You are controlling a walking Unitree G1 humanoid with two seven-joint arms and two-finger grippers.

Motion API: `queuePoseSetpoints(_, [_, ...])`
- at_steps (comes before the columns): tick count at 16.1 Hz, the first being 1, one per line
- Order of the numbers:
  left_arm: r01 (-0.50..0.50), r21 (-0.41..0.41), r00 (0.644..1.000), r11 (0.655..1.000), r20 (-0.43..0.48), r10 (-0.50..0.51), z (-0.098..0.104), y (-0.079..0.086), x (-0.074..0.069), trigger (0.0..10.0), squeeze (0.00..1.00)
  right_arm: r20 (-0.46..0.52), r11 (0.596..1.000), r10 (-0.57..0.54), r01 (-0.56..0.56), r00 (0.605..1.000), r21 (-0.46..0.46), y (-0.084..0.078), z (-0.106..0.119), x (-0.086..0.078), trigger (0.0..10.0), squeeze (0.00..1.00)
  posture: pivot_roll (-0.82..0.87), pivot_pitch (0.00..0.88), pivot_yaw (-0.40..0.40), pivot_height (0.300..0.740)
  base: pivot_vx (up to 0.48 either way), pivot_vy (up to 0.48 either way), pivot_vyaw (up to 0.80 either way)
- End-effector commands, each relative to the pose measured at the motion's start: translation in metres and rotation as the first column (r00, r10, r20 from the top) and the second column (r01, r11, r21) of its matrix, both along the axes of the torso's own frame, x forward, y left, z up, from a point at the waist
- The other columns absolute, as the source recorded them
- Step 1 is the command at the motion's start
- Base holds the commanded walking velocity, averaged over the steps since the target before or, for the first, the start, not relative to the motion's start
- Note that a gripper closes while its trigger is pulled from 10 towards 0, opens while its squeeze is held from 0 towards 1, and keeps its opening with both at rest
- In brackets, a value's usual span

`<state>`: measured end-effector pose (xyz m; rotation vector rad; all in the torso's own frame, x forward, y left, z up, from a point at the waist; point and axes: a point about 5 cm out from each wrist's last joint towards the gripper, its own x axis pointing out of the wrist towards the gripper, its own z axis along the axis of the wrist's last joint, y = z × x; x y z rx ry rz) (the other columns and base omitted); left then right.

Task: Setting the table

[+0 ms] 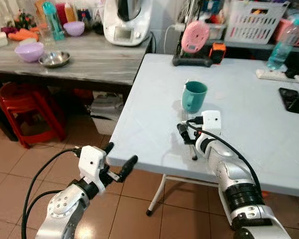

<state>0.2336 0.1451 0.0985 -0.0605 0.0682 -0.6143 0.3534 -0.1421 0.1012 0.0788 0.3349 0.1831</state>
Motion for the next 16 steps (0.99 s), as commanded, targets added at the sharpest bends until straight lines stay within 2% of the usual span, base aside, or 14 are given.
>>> queuePoseSetpoints(1, [0.034, 0.014, 0.999, 0.999, 0.012, -0.034, 0.004, -0.001, -0.002, 10.0, 0.0, -0.022, 1.0, 0.004, -0.003, 1.0, 0.022, -0.002, -0.001, 0.003, 10.0, 0.0, 0.07, 0.096, 0.008, 0.74, 0.0, 0.0, 0.0])
queuePoseSetpoints(4, [0.045, 0.023, 0.999, 0.999, 0.003, -0.045, 0.004, -0.001, -0.003, 10.0, 0.0, -0.062, 0.999, 0.034, -0.032, 0.998, 0.03, 0.003, -0.007, 0.005, 10.0, 0.0, 0.07, 0.101, 0.009, 0.74, 0.0, 0.0, 0.0])
queuePoseSetpoints(7, [0.06, 0.028, 0.998, 0.998, 0.0, -0.06, 0.003, -0.004, -0.003, 10.0, 0.0, -0.08, 0.995, 0.097, -0.095, 0.992, 0.023, 0.015, -0.014, 0.002, 10.0, 0.0, 0.06, 0.097, 0.007, 0.74, 0.0, 0.0, 0.0])
queuePoseSetpoints(8, [0.063, 0.026, 0.998, 0.998, -0.002, -0.063, 0.003, -0.005, -0.004, 10.0, 0.0, -0.1, 0.993, 0.121, -0.121, 0.988, 0.011, 0.019, -0.019, -0.002, 2.4, 0.0, 0.06, 0.096, 0.005, 0.74, 0.0, 0.0, 0.0])
queuePoseSetpoints(9, [0.064, 0.025, 0.998, 0.998, -0.002, -0.064, 0.002, -0.005, -0.004, 10.0, 0.0, -0.106, 0.992, 0.127, -0.126, 0.986, 0.011, 0.019, -0.02, -0.003, 2.4, 0.0, 0.06, 0.096, 0.005, 0.74, 0.0, 0.0, 0.0])
queuePoseSetpoints(10, [0.073, 0.023, 0.997, 0.997, -0.008, -0.073, 0.001, -0.006, -0.005, 10.0, 0.0, -0.127, 0.988, 0.148, -0.151, 0.981, -0.019, 0.021, -0.026, -0.006, 0.0, 0.0, 0.06, 0.095, 0.005, 0.74, 0.0, 0.0, 0.0])
queuePoseSetpoints(12, [0.082, 0.025, 0.997, 0.996, -0.013, -0.081, -0.001, -0.007, -0.005, 10.0, 0.0, -0.153, 0.977, 0.179, -0.194, 0.972, -0.09, 0.019, -0.03, -0.008, 0.7, 0.0, 0.06, 0.097, 0.006, 0.74, 0.0, 0.0, 0.0])
queuePoseSetpoints(16, [0.094, 0.029, 0.995, 0.995, -0.016, -0.094, -0.002, -0.009, -0.005, 10.0, 0.0, -0.158, 0.97, 0.187, -0.208, 0.97, -0.125, 0.017, -0.031, -0.006, 0.0, 0.0, 0.06, 0.097, 0.008, 0.74, 0.0, 0.0, 0.0])
